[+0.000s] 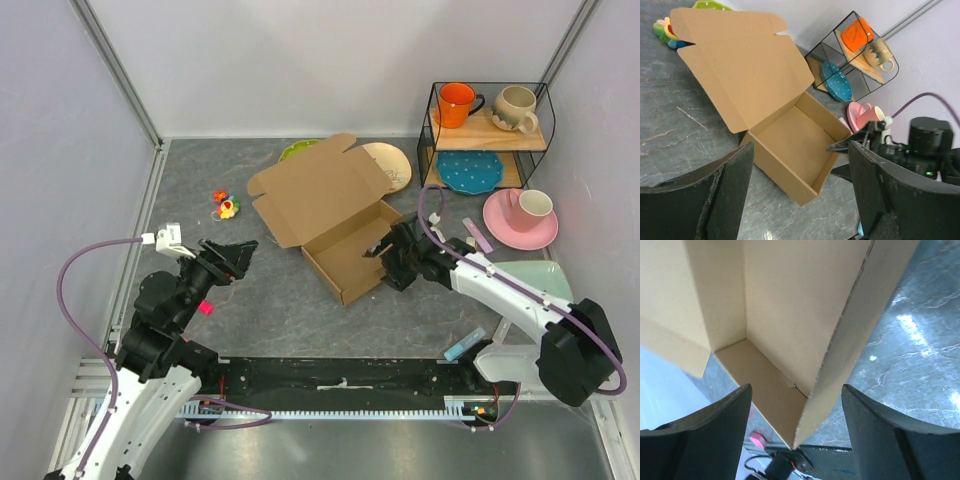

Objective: Fold the paper box

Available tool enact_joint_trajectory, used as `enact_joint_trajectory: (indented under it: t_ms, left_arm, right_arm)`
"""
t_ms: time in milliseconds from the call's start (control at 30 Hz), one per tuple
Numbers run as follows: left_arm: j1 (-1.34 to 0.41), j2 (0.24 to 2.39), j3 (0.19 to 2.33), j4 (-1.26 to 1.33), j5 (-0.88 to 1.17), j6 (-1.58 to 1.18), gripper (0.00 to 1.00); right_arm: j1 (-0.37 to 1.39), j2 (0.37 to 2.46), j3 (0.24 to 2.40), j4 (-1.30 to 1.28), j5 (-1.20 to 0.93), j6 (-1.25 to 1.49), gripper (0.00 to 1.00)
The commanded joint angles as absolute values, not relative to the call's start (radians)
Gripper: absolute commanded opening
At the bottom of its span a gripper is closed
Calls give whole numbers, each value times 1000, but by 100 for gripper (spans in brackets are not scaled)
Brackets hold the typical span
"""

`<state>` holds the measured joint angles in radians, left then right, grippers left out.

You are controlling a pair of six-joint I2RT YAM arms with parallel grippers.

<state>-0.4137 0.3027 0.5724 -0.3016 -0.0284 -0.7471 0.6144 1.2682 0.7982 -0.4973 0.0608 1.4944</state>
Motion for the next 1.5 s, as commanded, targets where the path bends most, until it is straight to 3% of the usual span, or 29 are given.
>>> enact_joint_trajectory:
  t_ms: [0,267,533,733,933,1200,1467]
  left_arm:
    - [-414,333,614,-291,-40,-746,82]
    - [-414,334,601,-284,-54,-721,82]
    - [-414,360,557,-284,-22,-752,82]
    - [-414,387,525,-287,-6,-787,81]
    - [-414,391,502,-301,-5,-801,81]
    - [-416,377,437,-278,23,-821,81]
    - [-419,514,393,-160,83,-853,81]
  right_arm:
    - [632,1220,952,-624,95,1289,82]
    - [634,1167,1115,-882,342,950,84]
    - [609,1114,1175,-660,676,644,83]
    - [465,1305,1293,-421,580,589,83]
    - [420,1604,1434,-399,469,522,80]
    - [420,1485,1116,-302,417,526,78]
    - [465,1289,780,-256,413,595,77]
